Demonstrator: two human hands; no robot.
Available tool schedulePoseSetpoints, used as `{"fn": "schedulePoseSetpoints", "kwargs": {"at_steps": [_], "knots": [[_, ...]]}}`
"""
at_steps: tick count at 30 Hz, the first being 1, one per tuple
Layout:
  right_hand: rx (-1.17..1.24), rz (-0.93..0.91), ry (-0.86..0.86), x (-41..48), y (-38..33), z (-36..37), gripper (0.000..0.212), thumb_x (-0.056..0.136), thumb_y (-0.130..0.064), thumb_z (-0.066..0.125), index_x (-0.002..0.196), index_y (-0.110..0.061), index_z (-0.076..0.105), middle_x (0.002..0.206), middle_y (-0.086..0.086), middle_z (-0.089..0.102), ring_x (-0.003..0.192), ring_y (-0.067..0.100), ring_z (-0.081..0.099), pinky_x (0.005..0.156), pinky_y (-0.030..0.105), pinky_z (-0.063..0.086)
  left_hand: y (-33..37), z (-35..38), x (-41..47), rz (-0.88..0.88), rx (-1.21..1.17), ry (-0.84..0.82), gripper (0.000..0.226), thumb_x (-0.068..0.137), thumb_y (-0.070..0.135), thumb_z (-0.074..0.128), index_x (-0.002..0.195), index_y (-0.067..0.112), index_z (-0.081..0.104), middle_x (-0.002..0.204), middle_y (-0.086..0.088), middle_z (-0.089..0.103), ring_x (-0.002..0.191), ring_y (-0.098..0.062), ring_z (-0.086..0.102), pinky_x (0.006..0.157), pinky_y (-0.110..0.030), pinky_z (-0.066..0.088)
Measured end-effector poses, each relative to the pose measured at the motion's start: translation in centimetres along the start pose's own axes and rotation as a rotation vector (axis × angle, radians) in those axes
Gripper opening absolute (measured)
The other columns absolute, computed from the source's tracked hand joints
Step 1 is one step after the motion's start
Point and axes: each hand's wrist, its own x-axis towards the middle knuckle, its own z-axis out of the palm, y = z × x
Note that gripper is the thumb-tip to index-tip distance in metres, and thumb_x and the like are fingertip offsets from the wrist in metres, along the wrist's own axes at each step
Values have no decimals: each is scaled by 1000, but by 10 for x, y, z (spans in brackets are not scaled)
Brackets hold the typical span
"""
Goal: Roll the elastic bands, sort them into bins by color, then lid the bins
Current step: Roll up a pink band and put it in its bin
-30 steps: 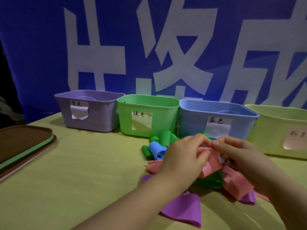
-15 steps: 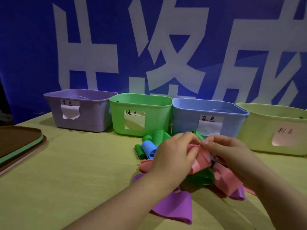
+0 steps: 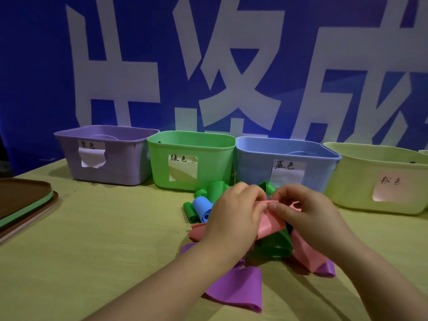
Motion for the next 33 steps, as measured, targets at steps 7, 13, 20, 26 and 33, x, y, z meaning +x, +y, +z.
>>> {"fn": "schedulePoseSetpoints", "kwargs": {"at_steps": [7,13,20,26,33], "knots": [[18,22,-28,2,2,0,5,83,-29,64,80,-32,63,80,-12,64,77,-3,57,67,19,47,4,-1,-1,-5,-6,-60,9,88,21,56,96,17,58,92,0,54,89,-18,50,75,-29,36],[11,25,-66,1,1,-2,2,82,-34,65,82,-36,66,80,-13,68,79,-2,60,73,20,50,3,1,-1,-1,-14,-23,18,75,23,48,87,18,60,83,2,57,80,-18,53,69,-32,42],[-153,-80,-97,-2,-3,-3,11,76,-36,71,78,-36,60,80,-14,60,81,0,54,70,11,39,1,0,-1,10,52,-44,14,72,23,52,81,19,61,79,1,58,78,-20,55,68,-39,45],[-200,-136,-78,-3,-4,-4,13,77,-29,72,74,-33,60,80,-10,58,81,5,52,75,25,43,2,1,-2,3,99,-38,10,64,20,57,72,22,62,73,4,53,70,-18,54,57,-29,39],[-273,-173,-52,-2,-4,-5,12,78,-34,69,85,-23,71,86,-6,60,84,9,51,78,31,44,2,0,-1,8,144,-8,7,57,26,66,64,25,67,65,8,54,63,-16,54,51,-16,29]]}}
